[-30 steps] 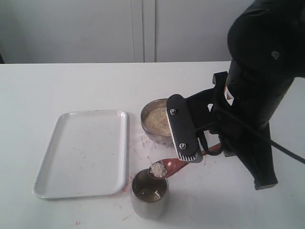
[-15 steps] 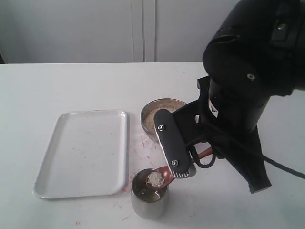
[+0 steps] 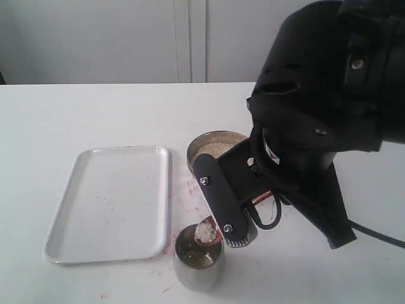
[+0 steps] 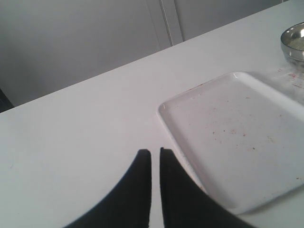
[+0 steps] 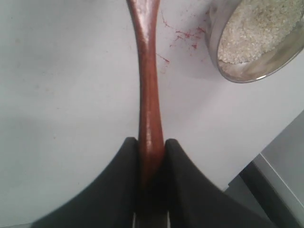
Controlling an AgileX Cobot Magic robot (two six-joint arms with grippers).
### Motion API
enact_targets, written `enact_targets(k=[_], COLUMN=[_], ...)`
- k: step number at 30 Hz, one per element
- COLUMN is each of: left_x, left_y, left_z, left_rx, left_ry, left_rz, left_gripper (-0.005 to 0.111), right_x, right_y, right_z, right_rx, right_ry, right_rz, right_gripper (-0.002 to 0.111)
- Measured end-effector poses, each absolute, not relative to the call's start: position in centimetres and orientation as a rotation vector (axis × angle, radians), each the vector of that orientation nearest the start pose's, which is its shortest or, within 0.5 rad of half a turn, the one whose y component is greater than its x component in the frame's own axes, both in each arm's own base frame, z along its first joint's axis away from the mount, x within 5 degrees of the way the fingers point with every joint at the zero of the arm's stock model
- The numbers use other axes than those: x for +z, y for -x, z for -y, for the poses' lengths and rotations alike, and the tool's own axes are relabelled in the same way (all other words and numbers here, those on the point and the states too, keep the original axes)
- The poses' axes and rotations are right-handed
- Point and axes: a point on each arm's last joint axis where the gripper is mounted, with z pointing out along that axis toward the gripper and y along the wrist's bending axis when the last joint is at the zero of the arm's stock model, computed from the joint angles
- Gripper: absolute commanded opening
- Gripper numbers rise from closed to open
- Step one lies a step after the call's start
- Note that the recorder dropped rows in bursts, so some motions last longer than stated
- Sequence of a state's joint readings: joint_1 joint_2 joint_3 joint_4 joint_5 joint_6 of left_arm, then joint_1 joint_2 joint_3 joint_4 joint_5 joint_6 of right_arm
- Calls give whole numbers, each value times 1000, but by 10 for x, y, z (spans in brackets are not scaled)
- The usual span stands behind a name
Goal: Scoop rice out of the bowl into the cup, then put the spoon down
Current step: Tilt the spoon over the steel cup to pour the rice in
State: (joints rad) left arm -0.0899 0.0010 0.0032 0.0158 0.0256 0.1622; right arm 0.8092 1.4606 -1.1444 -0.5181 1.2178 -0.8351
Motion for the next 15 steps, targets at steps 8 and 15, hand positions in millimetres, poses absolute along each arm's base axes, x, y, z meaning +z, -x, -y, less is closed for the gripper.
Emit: enact_targets(k=[8,15], left_x=[210,210], left_y=[-56,-56], left_z=[5,5], left_rx=[71,71], left_ry=[-202,-202], left_rz=[-1500,-1500], left_gripper=[14,14], right_x=[294,296], right_y=[-213,-212], right_z=[-173,-176], right_rx=[-765,-831], right_ry=[2314,2329], right_rz=[-1782,-1723], right_gripper=[0,0])
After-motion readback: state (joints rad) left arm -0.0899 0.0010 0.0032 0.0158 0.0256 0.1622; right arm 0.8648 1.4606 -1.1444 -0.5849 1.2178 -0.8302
